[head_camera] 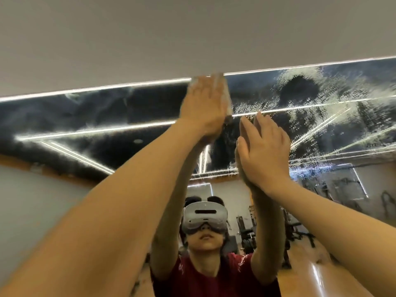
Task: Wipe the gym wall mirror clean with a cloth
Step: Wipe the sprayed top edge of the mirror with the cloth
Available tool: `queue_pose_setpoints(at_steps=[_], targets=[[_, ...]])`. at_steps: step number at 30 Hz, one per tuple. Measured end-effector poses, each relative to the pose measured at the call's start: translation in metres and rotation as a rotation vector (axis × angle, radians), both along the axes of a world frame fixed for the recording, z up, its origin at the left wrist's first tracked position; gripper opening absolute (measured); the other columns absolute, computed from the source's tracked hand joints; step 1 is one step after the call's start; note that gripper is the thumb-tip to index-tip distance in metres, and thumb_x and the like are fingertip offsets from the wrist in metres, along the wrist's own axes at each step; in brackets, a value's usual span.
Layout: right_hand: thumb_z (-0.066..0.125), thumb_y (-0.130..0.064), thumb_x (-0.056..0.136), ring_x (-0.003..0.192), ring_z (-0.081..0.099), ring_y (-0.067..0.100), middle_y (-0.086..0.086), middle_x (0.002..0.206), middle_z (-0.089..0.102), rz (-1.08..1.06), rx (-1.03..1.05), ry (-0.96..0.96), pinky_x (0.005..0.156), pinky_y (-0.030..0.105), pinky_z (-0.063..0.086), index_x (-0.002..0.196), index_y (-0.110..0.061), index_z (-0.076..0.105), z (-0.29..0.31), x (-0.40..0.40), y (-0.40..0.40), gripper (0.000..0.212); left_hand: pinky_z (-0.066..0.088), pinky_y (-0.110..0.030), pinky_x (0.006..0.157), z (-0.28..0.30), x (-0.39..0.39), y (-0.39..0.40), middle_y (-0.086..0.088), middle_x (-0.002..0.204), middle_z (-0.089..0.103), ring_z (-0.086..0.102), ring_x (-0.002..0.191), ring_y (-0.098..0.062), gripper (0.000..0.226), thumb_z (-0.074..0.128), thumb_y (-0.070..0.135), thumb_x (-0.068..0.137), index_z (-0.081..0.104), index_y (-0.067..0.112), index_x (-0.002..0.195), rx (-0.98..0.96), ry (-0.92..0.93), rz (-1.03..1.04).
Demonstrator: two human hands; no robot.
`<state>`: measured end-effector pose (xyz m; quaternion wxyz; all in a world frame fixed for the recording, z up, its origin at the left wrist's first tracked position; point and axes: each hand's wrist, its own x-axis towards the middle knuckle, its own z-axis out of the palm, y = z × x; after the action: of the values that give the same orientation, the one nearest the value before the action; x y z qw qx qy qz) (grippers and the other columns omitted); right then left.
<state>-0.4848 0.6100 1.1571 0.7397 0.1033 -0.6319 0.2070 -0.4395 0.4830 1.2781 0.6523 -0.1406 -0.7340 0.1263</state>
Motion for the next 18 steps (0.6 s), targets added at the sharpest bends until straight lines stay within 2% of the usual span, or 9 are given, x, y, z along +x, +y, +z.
queue_pose_setpoints(at_steps=[2,4,8,11,14,16,18], targets=[[0.03,-0.039,0.095,0.143,0.029,0.031,0.014,0.154,0.037,0.0,-0.003,0.005,0.116,0.053,0.02,0.145,-0.02,0.045,-0.001,-0.001,0.001,0.055,-0.005,-0.037,0.12,0.0,-0.006,0.013,-0.009,0.165,-0.001,-0.004,0.152,-0.027,0.06,0.021,0.036,0.107,-0.003,0.015,0.158,-0.16,-0.033,-0.001],[0.031,-0.039,0.095,0.143,0.03,0.031,0.013,0.153,0.037,-0.002,0.006,0.004,0.116,0.053,0.02,0.145,-0.019,0.045,-0.001,-0.001,0.001,0.055,-0.007,-0.034,0.119,0.013,-0.009,0.007,-0.007,0.166,-0.002,-0.005,0.152,-0.024,0.06,0.021,0.038,0.106,-0.002,0.018,0.158,-0.197,-0.044,-0.003],[0.032,-0.039,0.095,0.143,0.03,0.028,0.01,0.153,0.038,0.025,0.008,0.008,0.117,0.05,0.019,0.145,-0.016,0.044,0.0,-0.001,0.002,0.056,-0.002,-0.043,0.122,0.053,-0.009,-0.019,-0.011,0.165,-0.001,-0.001,0.152,-0.03,0.061,0.021,0.037,0.105,-0.003,0.017,0.158,0.056,-0.026,0.02],[0.033,-0.04,0.095,0.146,0.027,0.024,0.008,0.156,0.035,0.042,-0.018,-0.006,0.119,0.047,0.017,0.149,-0.01,0.037,-0.001,-0.001,0.0,0.061,0.001,-0.048,0.123,0.06,-0.013,-0.024,-0.012,0.165,0.0,0.0,0.151,-0.034,0.06,0.021,0.037,0.105,-0.001,0.018,0.158,0.122,-0.019,0.039],[0.036,-0.036,0.095,0.141,0.035,0.027,0.012,0.151,0.042,0.112,-0.036,0.024,0.118,0.049,0.023,0.147,-0.005,0.038,-0.003,0.001,-0.001,0.06,0.0,-0.048,0.122,0.037,-0.013,-0.015,-0.013,0.164,0.004,0.002,0.15,-0.036,0.059,0.021,0.04,0.104,0.003,0.021,0.157,-0.026,0.002,0.034],[0.036,-0.032,0.094,0.127,0.049,0.031,0.016,0.136,0.054,0.221,-0.051,0.05,0.108,0.053,0.036,0.138,-0.002,0.046,-0.001,0.004,0.001,0.054,0.0,-0.047,0.121,0.004,-0.011,-0.01,-0.013,0.163,0.01,0.004,0.149,-0.035,0.059,0.021,0.042,0.102,0.009,0.022,0.157,-0.183,-0.008,0.01],[0.032,-0.031,0.092,0.111,0.054,0.036,0.021,0.119,0.058,0.286,-0.093,0.078,0.096,0.055,0.043,0.123,0.001,0.052,0.002,0.005,0.009,0.049,0.002,-0.046,0.121,-0.035,-0.01,-0.014,-0.011,0.163,0.011,0.004,0.15,-0.032,0.061,0.021,0.044,0.101,0.01,0.022,0.157,-0.297,-0.038,-0.025]])
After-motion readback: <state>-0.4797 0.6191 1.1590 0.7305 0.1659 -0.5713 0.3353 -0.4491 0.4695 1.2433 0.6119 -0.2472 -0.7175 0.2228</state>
